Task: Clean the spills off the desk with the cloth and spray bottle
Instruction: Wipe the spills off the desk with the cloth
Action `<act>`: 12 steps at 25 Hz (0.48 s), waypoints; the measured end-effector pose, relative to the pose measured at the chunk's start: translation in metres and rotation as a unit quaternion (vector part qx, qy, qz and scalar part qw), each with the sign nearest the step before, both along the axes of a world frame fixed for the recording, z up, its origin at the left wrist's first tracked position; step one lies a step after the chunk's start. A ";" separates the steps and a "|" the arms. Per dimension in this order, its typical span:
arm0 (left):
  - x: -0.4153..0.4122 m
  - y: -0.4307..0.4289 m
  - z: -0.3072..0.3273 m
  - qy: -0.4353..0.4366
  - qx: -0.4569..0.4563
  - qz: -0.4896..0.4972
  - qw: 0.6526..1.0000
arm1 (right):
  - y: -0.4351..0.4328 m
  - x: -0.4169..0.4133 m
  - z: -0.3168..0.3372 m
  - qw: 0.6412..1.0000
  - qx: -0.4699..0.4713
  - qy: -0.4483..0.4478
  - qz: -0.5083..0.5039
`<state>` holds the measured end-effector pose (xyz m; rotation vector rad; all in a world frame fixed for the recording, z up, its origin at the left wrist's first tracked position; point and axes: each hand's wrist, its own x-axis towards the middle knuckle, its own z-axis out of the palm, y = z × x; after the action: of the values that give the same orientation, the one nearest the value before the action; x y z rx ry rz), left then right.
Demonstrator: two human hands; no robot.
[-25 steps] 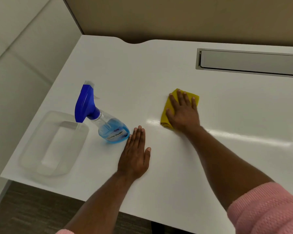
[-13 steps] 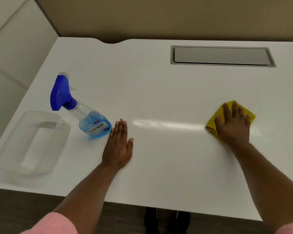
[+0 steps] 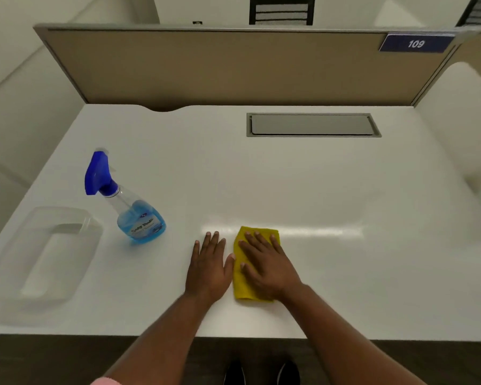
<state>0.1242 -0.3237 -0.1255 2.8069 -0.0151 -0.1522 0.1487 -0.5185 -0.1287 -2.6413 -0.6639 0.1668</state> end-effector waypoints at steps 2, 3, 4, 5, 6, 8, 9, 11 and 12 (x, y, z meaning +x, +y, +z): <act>-0.002 -0.014 0.003 0.003 -0.010 -0.001 1.000 | -0.012 -0.015 0.005 0.989 0.031 -0.074 -0.120; -0.002 -0.021 0.004 0.005 -0.004 -0.005 1.000 | -0.018 -0.021 0.007 0.977 0.035 -0.083 -0.192; -0.003 -0.027 0.005 0.007 0.003 -0.005 1.000 | -0.021 -0.027 0.009 0.967 0.033 -0.068 -0.245; -0.002 -0.032 0.006 0.007 0.006 0.002 1.000 | -0.022 -0.032 0.011 0.961 0.027 -0.042 -0.273; -0.002 -0.037 0.007 0.008 0.003 0.015 1.000 | -0.021 -0.035 0.012 0.959 0.024 -0.017 -0.281; -0.002 -0.045 0.011 0.009 -0.020 0.048 0.999 | -0.017 -0.036 0.014 0.957 0.048 0.019 -0.286; -0.002 -0.049 0.014 0.003 -0.033 0.059 0.998 | -0.015 -0.034 0.016 0.954 0.071 0.034 -0.290; -0.002 -0.054 0.019 -0.010 -0.052 0.076 0.996 | -0.011 -0.032 0.020 0.947 0.112 0.061 -0.294; -0.001 -0.056 0.022 -0.008 -0.062 0.086 0.994 | -0.010 -0.031 0.021 0.945 0.129 0.073 -0.293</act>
<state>0.1228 -0.3796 -0.1032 2.6701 0.2055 -0.0835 0.1173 -0.5286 -0.1077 -2.4181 0.1544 0.0905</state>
